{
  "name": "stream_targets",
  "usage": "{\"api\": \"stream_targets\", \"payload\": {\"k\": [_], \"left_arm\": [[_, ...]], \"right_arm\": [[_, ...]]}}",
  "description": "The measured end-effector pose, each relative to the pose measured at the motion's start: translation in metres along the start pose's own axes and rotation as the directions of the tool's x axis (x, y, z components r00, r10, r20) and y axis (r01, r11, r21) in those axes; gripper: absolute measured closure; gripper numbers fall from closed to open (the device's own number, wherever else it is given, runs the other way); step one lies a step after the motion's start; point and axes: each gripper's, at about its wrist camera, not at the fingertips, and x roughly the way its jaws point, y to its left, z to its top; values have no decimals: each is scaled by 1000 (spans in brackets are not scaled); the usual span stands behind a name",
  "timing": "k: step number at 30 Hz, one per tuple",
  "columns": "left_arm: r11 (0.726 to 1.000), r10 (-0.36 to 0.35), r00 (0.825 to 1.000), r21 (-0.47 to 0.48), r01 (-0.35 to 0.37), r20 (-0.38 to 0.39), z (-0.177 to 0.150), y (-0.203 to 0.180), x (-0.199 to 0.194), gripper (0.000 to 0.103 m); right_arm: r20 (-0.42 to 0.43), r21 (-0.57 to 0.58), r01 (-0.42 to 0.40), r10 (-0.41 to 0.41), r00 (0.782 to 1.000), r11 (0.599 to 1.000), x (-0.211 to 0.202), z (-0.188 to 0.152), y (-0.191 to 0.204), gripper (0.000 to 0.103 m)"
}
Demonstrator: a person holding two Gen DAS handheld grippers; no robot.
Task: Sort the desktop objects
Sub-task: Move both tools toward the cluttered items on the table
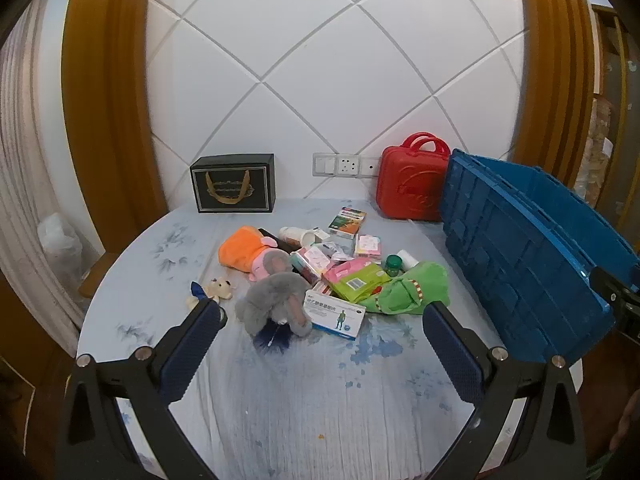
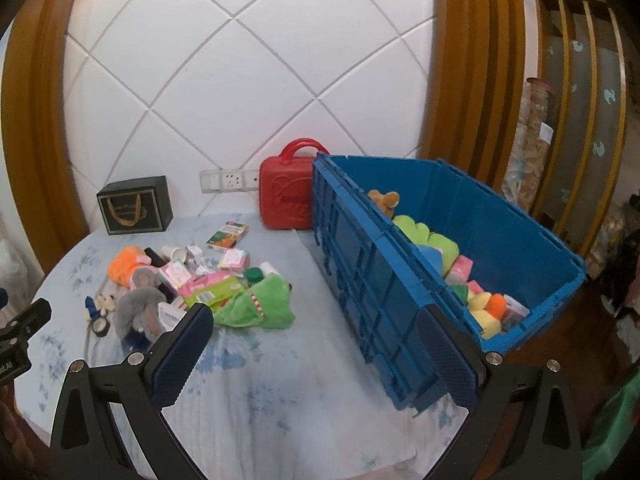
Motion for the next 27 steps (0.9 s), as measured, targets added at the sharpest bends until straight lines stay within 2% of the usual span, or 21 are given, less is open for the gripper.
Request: {"api": "stream_targets", "payload": {"k": [8,12,16,20,24,27], "left_arm": [[999,34,999,-33,-35,-9,3,-1,15,0],[995,74,997,-59,-75,-17,2,5,27,0],[987,130,990,-92,-134,-48,-2,19,48,0],[961,232,968,-130,-243,-93,-16,40,72,0],[936,293,942,-153,-317,-161,-39,67,95,0],[914,323,918,-176,-365,-229,-54,92,113,0]], "right_arm": [[-16,-29,-55,54,998,998,25,6,3,0],[-28,-73,-119,117,993,990,44,9,12,0],[-54,-134,-207,201,978,969,73,9,25,0],[-130,-162,-291,272,953,943,122,5,45,0],[-239,-176,-351,306,921,920,180,-9,71,0],[-322,-183,-407,337,885,895,215,-23,93,0]]}}
